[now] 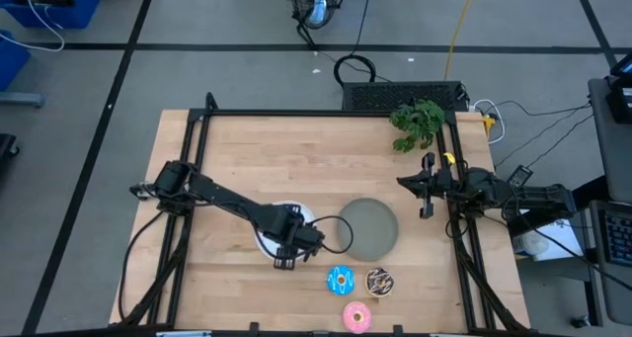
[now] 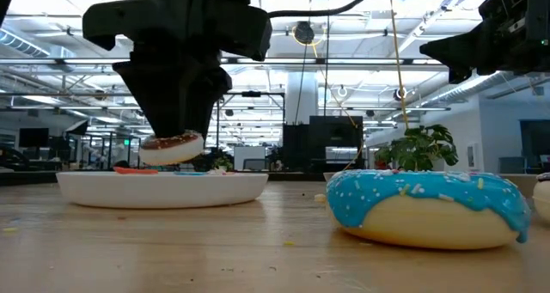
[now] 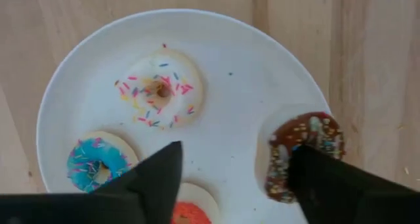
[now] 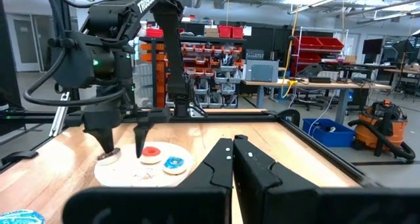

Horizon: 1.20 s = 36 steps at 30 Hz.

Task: Pick & Place donuts
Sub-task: Put the small brown doughnut on the white plate

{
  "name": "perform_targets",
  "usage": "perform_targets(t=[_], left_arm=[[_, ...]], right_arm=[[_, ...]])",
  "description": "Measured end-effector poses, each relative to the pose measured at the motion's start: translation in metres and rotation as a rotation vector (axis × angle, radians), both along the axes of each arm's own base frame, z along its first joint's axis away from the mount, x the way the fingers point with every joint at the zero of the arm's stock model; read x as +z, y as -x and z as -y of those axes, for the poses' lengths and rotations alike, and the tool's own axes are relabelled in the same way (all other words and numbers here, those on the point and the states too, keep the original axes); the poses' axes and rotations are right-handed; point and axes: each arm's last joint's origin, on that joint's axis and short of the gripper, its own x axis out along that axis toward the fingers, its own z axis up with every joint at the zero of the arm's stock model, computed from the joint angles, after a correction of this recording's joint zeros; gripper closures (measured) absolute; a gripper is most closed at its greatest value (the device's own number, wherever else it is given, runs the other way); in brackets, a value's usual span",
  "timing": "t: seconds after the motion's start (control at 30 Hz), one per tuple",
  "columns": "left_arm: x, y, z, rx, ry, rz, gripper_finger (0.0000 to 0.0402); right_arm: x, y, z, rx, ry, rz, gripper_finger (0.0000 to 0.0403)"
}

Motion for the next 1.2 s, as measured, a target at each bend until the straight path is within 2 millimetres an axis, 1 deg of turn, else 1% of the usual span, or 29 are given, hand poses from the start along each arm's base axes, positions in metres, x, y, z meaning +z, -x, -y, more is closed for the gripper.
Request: perform_targets(t=[0.07,0.17,0.23,0.4,0.57,0.63,0.7,0.73,0.87,0.97,1.03,1.07,1.2], left_arm=[[0.000,0.000,0.000,0.029,-0.015,0.006,0.0108],[0.000,0.000,-0.002,0.083,-0.054,0.019,0.0084],[0.000,0.001,-0.004,0.140,-0.078,0.020,0.0080],[0.000,0.002,-0.008,0.302,-0.065,0.005,0.0078],[0.000,0.011,-0.013,0.464,-0.122,-0.060,0.0078],[0.000,0.014,-0.014,0.495,-0.158,-0.070,0.0078],[0.000,0.016,-0.014,0.514,-0.181,-0.070,0.0078],[0.000,0.016,-0.014,0.524,-0.183,-0.070,0.0078],[0.000,0.016,-0.012,0.545,-0.185,-0.063,0.0078],[0.000,0.017,-0.011,0.541,-0.192,-0.057,0.0078],[0.001,0.017,-0.009,0.540,-0.200,-0.049,0.0078],[0.001,0.018,-0.007,0.538,-0.205,-0.043,0.0078],[0.003,0.019,-0.002,0.526,-0.211,-0.022,0.0078]], right_arm=[[-0.001,-0.001,0.000,0.018,0.001,-0.014,0.0403],[-0.003,-0.003,-0.003,0.099,-0.004,-0.036,0.0403],[-0.004,-0.004,-0.005,0.132,-0.009,-0.045,0.0403],[-0.004,-0.011,-0.010,0.168,-0.019,-0.057,0.0403],[-0.001,-0.020,-0.019,0.229,-0.021,-0.032,0.0403],[-0.004,-0.025,-0.024,0.220,-0.025,-0.079,0.0403],[-0.014,-0.031,-0.030,0.193,-0.013,-0.187,0.0403],[-0.014,-0.036,-0.034,0.183,0.000,-0.222,0.0403],[-0.002,-0.058,-0.051,0.150,0.083,-0.238,0.0403],[0.002,-0.078,-0.066,0.176,0.163,-0.271,0.0403],[0.007,-0.092,-0.076,0.195,0.185,-0.262,0.0403],[0.007,-0.099,-0.081,0.202,0.194,-0.271,0.0403],[-0.005,-0.125,-0.094,0.210,0.211,-0.361,0.0403]])
